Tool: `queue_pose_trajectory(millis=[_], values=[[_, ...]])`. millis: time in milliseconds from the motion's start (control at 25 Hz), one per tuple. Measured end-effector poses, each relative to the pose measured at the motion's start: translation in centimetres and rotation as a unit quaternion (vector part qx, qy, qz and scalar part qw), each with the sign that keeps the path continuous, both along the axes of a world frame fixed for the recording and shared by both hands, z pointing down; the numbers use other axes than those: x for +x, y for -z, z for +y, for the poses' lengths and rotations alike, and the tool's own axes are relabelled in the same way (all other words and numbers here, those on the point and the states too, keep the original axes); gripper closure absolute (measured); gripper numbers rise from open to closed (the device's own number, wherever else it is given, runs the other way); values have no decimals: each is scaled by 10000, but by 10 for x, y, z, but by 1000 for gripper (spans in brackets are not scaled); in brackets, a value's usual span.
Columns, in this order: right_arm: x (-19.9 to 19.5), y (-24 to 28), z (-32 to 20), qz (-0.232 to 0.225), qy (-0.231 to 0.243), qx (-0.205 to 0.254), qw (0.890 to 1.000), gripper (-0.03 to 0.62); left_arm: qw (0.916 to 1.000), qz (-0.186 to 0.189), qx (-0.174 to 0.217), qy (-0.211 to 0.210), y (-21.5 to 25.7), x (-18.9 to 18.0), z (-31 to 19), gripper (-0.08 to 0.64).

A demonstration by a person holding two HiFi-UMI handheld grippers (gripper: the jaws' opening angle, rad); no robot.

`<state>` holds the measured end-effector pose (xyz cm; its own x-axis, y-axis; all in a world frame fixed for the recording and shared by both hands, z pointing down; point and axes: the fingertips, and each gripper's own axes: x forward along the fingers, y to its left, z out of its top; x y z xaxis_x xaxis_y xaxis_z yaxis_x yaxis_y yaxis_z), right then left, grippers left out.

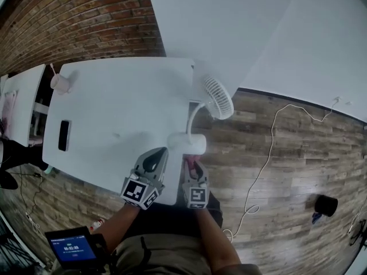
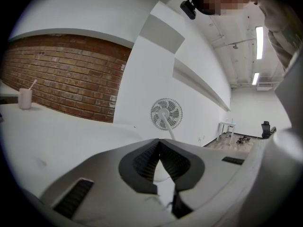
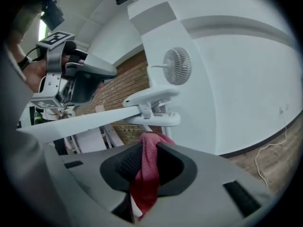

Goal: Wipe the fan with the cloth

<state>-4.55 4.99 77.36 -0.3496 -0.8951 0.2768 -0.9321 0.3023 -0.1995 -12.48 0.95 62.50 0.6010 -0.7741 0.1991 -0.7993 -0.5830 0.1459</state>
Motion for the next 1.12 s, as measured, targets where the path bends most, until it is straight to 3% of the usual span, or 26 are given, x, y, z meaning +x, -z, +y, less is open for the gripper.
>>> queue_pose_trajectory(millis=[120,360,640,880,1120], values=[[-22,9,-2,35,307,180,9994,489,9999,-39,26,89,-5,-8,-1,540],[-24,25,-14,40,301,524,9982,491,9996,48,36,280,-7,-20,-6,540],[4,23,-12,12,-156,485,9987,491,9987,251,-212,399,-10,-25,-4,540],[44,18,-2,131,-792,401,9960,490,9992,213,-163,297,2,-20,-3,540],[61,37,7,310,-861,426,9949,489,9991,268,-123,315,10,-15,2,540]])
